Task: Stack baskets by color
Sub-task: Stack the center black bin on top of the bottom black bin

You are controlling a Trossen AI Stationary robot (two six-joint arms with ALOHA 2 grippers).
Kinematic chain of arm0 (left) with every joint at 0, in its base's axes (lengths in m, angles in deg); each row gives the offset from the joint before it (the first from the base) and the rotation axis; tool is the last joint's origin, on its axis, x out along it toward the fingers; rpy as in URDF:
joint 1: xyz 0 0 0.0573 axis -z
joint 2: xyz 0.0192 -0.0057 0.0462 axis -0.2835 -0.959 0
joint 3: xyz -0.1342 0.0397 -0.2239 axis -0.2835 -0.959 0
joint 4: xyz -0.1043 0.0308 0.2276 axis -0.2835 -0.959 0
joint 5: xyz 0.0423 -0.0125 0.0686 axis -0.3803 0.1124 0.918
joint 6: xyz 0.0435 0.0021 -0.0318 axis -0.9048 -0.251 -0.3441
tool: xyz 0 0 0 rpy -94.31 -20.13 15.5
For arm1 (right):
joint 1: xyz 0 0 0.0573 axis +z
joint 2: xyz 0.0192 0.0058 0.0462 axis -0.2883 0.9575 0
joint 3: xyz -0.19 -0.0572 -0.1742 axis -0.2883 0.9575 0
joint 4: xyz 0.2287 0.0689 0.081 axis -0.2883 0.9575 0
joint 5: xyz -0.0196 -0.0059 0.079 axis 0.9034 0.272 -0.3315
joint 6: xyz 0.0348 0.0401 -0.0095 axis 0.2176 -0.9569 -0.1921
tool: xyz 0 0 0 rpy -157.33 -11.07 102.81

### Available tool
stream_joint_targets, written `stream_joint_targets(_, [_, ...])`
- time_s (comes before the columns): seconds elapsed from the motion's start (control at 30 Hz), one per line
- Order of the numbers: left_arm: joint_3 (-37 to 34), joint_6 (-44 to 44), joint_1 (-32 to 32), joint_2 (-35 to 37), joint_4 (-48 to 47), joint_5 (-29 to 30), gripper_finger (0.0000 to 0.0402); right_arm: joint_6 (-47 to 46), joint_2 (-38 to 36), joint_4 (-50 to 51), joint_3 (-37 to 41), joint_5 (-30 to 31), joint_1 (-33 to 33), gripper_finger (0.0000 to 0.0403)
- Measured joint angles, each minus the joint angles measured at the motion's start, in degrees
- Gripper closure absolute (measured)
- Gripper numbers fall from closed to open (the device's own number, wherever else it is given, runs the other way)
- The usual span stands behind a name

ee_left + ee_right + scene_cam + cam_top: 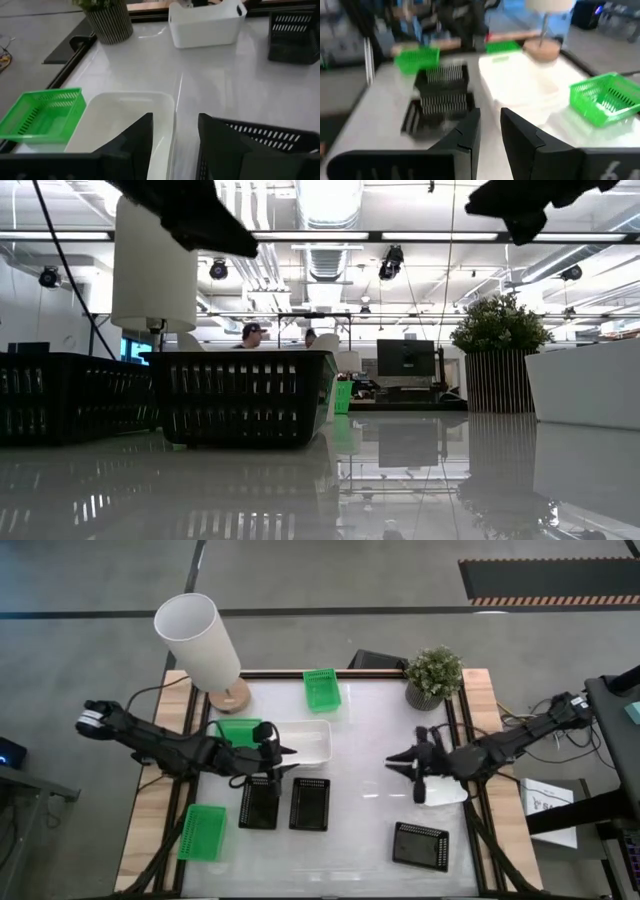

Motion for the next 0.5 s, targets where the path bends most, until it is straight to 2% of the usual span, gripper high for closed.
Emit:
stream_joint_targets(0.23, [-2.36,-0.31,0.00,1.19,0.99,0.38,0.0261,0.04,10.67,6.14,-8.89,-0.95,0.00,0.0335])
stream_joint_targets(0.5, [-2.51,-9.54,-0.04,3.39,3.84,8.94,0.0261,1.15,24.23,6.56,-18.19,-2.30,0.00,0.0335])
